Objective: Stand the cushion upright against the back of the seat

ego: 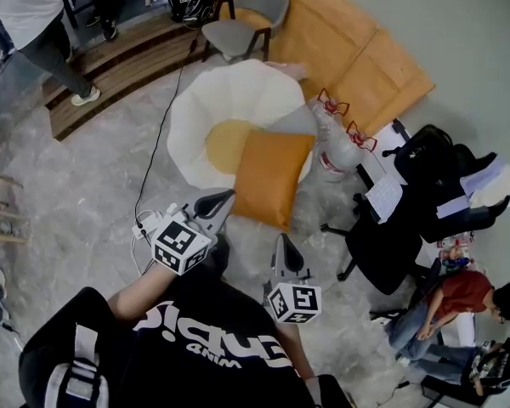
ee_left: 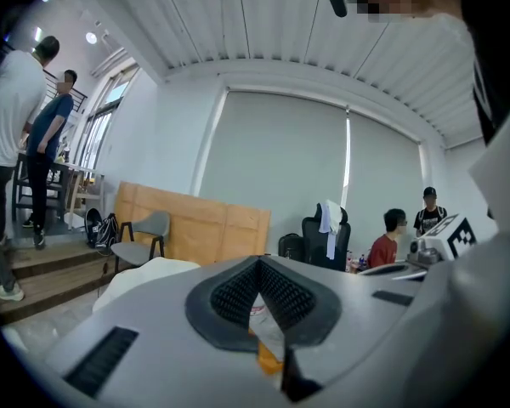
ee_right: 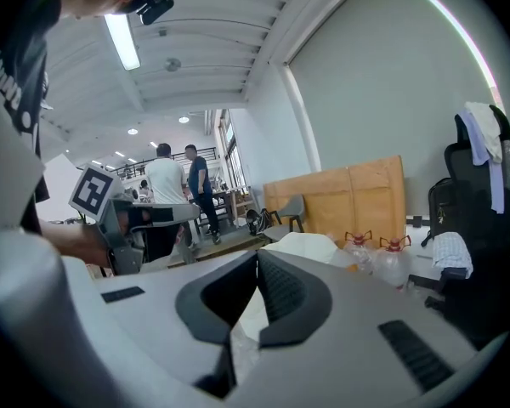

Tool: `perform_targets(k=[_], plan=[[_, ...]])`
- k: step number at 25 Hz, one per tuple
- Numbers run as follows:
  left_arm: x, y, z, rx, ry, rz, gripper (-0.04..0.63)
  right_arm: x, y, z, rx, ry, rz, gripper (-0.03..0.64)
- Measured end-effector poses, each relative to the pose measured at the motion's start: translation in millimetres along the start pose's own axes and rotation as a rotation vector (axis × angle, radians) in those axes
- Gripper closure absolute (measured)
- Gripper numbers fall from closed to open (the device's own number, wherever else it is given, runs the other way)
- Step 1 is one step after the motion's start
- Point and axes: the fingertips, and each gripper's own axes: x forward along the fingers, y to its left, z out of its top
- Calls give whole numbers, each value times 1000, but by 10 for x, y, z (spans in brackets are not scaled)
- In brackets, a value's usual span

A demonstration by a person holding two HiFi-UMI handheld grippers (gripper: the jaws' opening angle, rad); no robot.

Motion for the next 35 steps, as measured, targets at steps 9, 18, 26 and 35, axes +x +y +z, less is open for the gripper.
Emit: perform_targets(k=[9,18,26,35], plan=[[800,719,227,-36,10,-94,587,1178,-288,440,-27,21,5,595],[1395,1281,438,-76,-4,-177,588,1935,-381,708,-60,44,-2,594],[1919,1431,548,-68,0,-135,587,2138,-801,838,-36,56,-49,594],[2444,1569,554,-63,19,-72,586,2534,-1279,872,-34,91,-18,595]])
